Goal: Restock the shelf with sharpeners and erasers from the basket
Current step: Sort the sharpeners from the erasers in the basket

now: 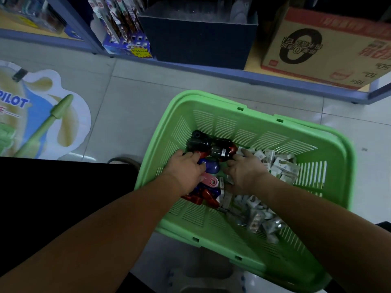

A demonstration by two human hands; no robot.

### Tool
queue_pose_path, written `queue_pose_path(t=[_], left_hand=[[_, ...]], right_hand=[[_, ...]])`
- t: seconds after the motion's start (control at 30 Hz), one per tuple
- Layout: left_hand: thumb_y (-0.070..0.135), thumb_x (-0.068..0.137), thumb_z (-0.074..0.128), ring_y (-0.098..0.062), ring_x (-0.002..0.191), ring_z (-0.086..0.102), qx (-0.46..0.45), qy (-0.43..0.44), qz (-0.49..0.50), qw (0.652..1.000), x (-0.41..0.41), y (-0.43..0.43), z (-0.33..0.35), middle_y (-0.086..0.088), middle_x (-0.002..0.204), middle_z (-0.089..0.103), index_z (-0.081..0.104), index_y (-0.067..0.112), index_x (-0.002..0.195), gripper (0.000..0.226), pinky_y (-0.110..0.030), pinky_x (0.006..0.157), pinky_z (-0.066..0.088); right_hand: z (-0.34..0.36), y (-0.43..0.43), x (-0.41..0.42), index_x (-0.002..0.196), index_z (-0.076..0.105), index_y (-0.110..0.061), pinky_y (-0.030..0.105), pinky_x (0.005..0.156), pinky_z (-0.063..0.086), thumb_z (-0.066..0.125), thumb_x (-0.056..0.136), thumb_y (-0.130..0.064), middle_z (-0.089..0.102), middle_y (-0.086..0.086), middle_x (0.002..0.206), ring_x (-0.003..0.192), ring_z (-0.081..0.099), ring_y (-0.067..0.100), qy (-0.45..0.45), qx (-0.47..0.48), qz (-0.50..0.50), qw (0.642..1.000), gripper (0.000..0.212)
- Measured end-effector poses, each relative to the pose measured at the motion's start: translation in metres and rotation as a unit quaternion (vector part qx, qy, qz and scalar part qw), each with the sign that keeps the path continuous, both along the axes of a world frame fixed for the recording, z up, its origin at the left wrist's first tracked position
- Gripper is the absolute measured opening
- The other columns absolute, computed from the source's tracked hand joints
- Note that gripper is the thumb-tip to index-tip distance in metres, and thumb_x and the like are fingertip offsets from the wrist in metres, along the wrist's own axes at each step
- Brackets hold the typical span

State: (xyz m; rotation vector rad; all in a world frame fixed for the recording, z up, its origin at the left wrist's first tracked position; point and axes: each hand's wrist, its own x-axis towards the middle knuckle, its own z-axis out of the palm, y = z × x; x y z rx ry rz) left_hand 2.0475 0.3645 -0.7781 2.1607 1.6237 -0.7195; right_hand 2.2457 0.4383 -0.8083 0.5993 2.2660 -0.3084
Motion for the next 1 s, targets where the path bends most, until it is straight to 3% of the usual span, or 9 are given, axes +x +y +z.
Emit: queue_pose_path(t=[0.1,0.2,0.33,0.47,0.53,0.63,0.83,1.0], left_hand=[[0.051,0.107,0.037,-0.025,0.142,0.040,-0.005,0.017,0.002,1.000,0.000,0.003,-0.002,-0.008,0.158,0.039,0.037,0.027,0.157,0.055,-0.041,0.118,0.026],[0.052,0.108,0.032,-0.030,0.146,0.033,-0.009,0.039,0.009,0.999,0.000,0.008,-0.001,-0.009,0.158,0.041,0.025,0.027,0.162,0.060,-0.040,0.121,0.024],[0.051,0.103,0.046,-0.026,0.134,0.042,0.001,-0.015,0.049,0.999,0.003,0.012,0.005,-0.005,0.142,0.051,0.050,0.028,0.148,0.051,-0.039,0.111,0.035],[0.048,0.097,0.058,-0.022,0.122,0.046,0.071,-0.108,0.101,0.986,0.009,0.023,0.008,-0.002,0.129,0.052,0.062,0.021,0.133,0.045,-0.039,0.098,0.046],[0.043,0.096,0.060,-0.023,0.126,0.044,0.099,-0.136,0.067,0.984,0.015,0.037,0.003,-0.001,0.134,0.052,0.061,0.020,0.134,0.044,-0.040,0.103,0.042],[0.029,0.098,0.060,-0.024,0.143,0.035,0.055,-0.169,-0.038,0.983,0.032,0.062,-0.008,-0.001,0.157,0.042,0.050,0.022,0.148,0.051,-0.043,0.119,0.031],[0.040,0.103,0.052,-0.033,0.150,0.013,0.062,-0.040,-0.172,0.982,0.037,0.062,-0.029,-0.003,0.169,0.015,0.035,0.032,0.156,0.057,-0.054,0.117,0.020],[0.050,0.109,0.023,-0.033,0.143,0.028,0.043,0.002,-0.196,0.980,0.021,0.040,-0.025,-0.001,0.153,0.044,0.040,0.023,0.155,0.056,-0.053,0.119,0.019]], right_hand=[[0.002,0.000,0.005,0.145,0.055,-0.023,0.050,0.120,0.025,0.031,0.097,-0.074,0.054,0.002,0.145,0.138,0.042,0.026,-0.002,0.020,0.009,1.000,0.074],[0.006,0.000,0.015,0.146,0.057,-0.026,0.052,0.122,0.021,0.023,0.097,-0.074,0.042,0.002,0.156,0.149,0.030,0.026,0.008,0.033,-0.005,0.999,0.076],[0.011,0.004,0.026,0.149,0.053,-0.034,0.054,0.125,0.014,0.019,0.098,-0.075,0.023,0.006,0.171,0.161,0.008,0.027,0.030,0.003,-0.015,0.999,0.074],[0.022,0.022,0.033,0.138,0.063,-0.040,0.045,0.126,0.022,0.050,0.092,-0.072,0.044,-0.007,0.162,0.158,0.020,0.019,0.097,-0.066,-0.096,0.989,0.057],[0.023,0.024,0.037,0.131,0.067,-0.039,0.043,0.122,0.025,0.052,0.090,-0.074,0.052,-0.012,0.153,0.155,0.025,0.017,0.103,-0.045,-0.083,0.990,0.056],[0.022,0.017,0.038,0.142,0.058,-0.043,0.045,0.122,0.021,0.044,0.089,-0.079,0.043,-0.009,0.159,0.155,0.022,0.019,0.076,-0.014,-0.053,0.996,0.066],[0.023,0.012,0.031,0.161,0.030,-0.040,0.050,0.125,0.013,0.021,0.085,-0.092,0.012,0.003,0.174,0.160,0.004,0.024,0.004,0.020,-0.062,0.998,0.092],[0.020,0.011,0.027,0.157,0.038,-0.041,0.050,0.121,0.018,0.023,0.079,-0.098,0.022,0.005,0.171,0.158,0.014,0.026,0.000,0.034,-0.073,0.997,0.097]])
